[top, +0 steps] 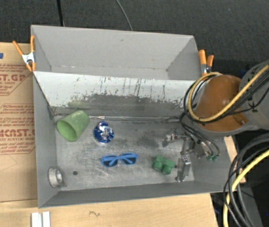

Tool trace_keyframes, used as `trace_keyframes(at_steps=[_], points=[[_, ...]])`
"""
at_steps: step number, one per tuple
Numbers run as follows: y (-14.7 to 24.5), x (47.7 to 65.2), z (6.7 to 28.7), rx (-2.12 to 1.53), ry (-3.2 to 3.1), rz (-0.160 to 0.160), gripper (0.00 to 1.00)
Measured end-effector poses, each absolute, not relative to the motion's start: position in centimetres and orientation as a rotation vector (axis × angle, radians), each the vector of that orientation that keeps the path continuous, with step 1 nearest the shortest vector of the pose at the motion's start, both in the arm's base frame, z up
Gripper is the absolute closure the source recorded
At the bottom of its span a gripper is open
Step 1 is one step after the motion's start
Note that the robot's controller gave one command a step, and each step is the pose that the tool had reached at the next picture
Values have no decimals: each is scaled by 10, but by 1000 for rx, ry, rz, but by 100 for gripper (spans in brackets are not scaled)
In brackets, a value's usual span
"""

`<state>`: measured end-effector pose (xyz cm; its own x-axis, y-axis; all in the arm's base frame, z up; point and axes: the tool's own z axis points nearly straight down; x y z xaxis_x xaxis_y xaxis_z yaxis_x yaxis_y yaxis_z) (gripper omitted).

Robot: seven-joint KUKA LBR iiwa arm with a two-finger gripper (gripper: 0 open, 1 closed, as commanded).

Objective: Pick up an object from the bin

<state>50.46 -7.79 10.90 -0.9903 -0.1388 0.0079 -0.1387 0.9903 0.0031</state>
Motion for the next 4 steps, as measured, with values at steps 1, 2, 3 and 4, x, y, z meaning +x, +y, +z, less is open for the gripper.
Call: trace_keyframes(at_steps=[1, 2, 3, 4], points=[[-61, 519, 71, 770, -3053, 0, 0], [-61, 519, 71, 768, -3053, 0, 100], [-74, 531, 204, 1377, -2831, 5, 100], [12, 511, 161, 1238, -2887, -9, 100]])
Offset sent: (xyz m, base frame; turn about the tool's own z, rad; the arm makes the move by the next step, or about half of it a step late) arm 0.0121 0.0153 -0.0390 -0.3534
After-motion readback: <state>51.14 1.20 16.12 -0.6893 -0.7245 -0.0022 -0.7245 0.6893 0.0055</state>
